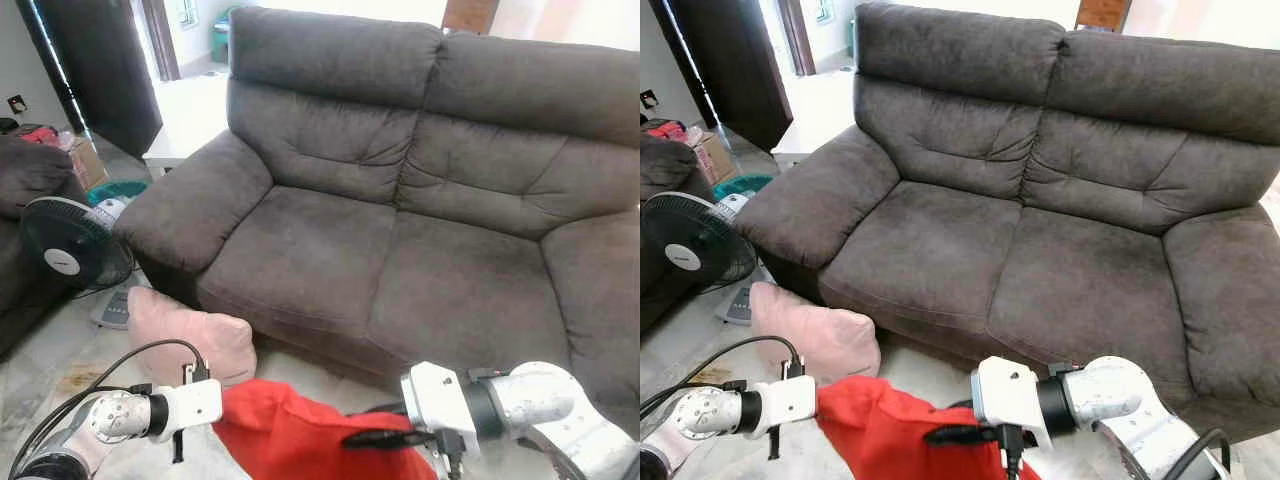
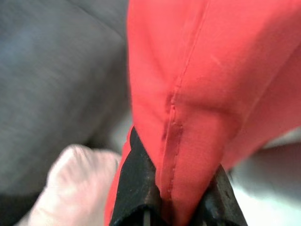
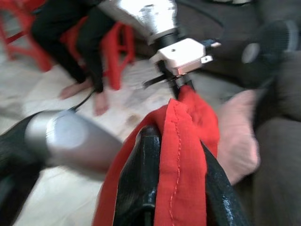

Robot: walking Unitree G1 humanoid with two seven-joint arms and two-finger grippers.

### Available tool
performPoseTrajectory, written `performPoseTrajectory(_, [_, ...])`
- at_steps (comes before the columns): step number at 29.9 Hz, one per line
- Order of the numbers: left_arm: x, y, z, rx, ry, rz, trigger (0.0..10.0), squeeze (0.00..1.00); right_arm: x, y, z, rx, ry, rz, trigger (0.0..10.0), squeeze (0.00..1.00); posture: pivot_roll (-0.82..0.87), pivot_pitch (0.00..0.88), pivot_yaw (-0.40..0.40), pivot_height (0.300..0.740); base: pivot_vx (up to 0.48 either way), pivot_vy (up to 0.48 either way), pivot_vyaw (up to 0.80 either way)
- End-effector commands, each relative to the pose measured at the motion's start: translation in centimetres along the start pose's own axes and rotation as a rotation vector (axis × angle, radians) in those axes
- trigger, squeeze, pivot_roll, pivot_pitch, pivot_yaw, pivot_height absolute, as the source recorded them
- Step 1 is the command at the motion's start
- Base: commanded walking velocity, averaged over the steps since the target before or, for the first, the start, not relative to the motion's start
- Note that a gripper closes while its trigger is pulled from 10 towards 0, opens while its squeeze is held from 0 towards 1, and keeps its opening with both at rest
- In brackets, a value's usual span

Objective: Move the pillow to the sofa from floor

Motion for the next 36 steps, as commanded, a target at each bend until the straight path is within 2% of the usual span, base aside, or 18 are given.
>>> performPoseTrajectory(1, [2.7,1.8,-0.5,0.127,-0.146,0.010,1.7,0.00,0.6,-1.7,0.4,-0.125,-0.027,0.067,10.0,0.00,0.07,0.000,-0.032,0.740,0.000,0.000,0.00])
performPoseTrajectory(2, [3.4,2.1,-0.7,0.166,-0.186,0.039,10.0,0.00,0.1,-2.1,0.4,-0.171,-0.022,0.049,10.0,0.00,0.07,0.000,-0.034,0.740,0.000,0.000,0.00])
performPoseTrajectory(3, [3.8,2.3,-0.8,0.187,-0.211,0.059,10.0,0.00,-0.2,-2.3,0.3,-0.199,-0.019,0.035,10.0,0.00,0.07,0.000,-0.034,0.740,0.000,0.000,0.00])
performPoseTrajectory(6, [5.8,2.7,-1.6,0.282,-0.319,0.168,10.0,0.00,-2.6,-4.5,0.0,-0.461,0.070,0.009,10.0,0.00,0.07,0.000,-0.037,0.740,0.000,0.000,0.00])
performPoseTrajectory(8, [6.3,2.5,-1.9,0.291,-0.357,0.216,10.0,0.00,-3.2,-5.1,-0.1,-0.543,0.098,0.000,10.0,0.00,0.06,0.000,-0.038,0.740,0.000,0.000,0.00])
performPoseTrajectory(9, [6.6,2.5,-2.1,0.308,-0.374,0.241,10.0,0.00,-3.4,-5.4,-0.3,-0.591,0.086,-0.021,10.0,0.00,0.06,0.000,-0.039,0.740,0.000,0.000,0.00])
performPoseTrajectory(10, [7.4,2.3,-2.6,0.354,-0.416,0.292,10.0,0.00,-3.8,-5.8,-0.5,-0.679,0.058,-0.098,10.0,0.00,0.07,0.000,-0.039,0.740,0.000,0.000,0.00])
performPoseTrajectory(15, [8.7,2.3,-3.0,0.489,-0.467,0.369,10.0,0.00,-4.4,-6.4,-0.6,-0.835,0.027,-0.169,10.0,0.00,0.07,0.000,-0.044,0.740,0.000,0.000,0.00])
performPoseTrajectory(16, [9.1,2.6,-2.8,0.570,-0.478,0.399,10.0,0.00,-4.7,-6.4,-0.5,-0.898,0.018,-0.198,10.0,0.00,0.07,0.000,-0.047,0.740,0.000,0.000,0.00])
performPoseTrajectory(20, [10.0,3.4,-2.0,0.725,-0.504,0.433,10.0,0.00,-5.4,-6.2,0.0,-1.014,0.026,-0.223,10.0,0.00,0.08,0.000,-0.058,0.740,0.000,0.000,0.00])
performPoseTrajectory(22, [10.3,3.5,-1.8,0.762,-0.518,0.456,10.0,0.00,-5.7,-6.1,0.2,-1.069,0.008,-0.262,10.0,0.00,0.07,0.000,-0.056,0.740,0.000,0.000,0.00])
performPoseTrajectory(24, [10.5,4.0,-1.4,0.861,-0.529,0.484,10.0,0.00,-5.5,-5.9,0.1,-1.120,-0.046,-0.347,10.0,0.00,0.07,0.000,-0.063,0.740,0.000,0.000,0.00])
performPoseTrajectory(27, [11.1,4.3,-0.9,0.919,-0.551,0.461,10.0,0.00,-5.3,-5.4,-0.1,-1.136,-0.081,-0.395,10.0,0.00,0.07,0.000,-0.064,0.740,0.000,0.000,0.00])
performPoseTrajectory(32, [12.4,4.2,-0.7,0.945,-0.565,0.409,10.0,0.00,-6.4,-4.5,0.1,-1.177,-0.029,-0.400,10.0,0.00,0.07,0.000,-0.058,0.740,0.000,0.000,0.00])
performPoseTrajectory(33, [13.0,4.0,-0.8,0.939,-0.566,0.358,10.0,0.00,-6.9,-4.2,0.2,-1.186,-0.002,-0.389,10.0,0.00,0.07,0.000,-0.052,0.740,0.000,0.000,0.00])
performPoseTrajectory(36, [13.3,4.1,-1.0,0.951,-0.566,0.366,10.0,0.00,-7.4,-3.7,-0.1,-1.174,0.027,-0.372,10.0,0.00,0.07,0.000,-0.044,0.740,0.000,0.000,0.00])
Point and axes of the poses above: a point about 5 cm out from each wrist's last joint towards the gripper, its own z axis pointing back from the gripper into the wrist, its own x axis along the axis of the wrist's last joint, y = z × x, the point moved 1 cm from there along -z, pointing out of the wrist towards the gripper, and after that the axes turned 8 degrees about z, right-handed, at the moved point
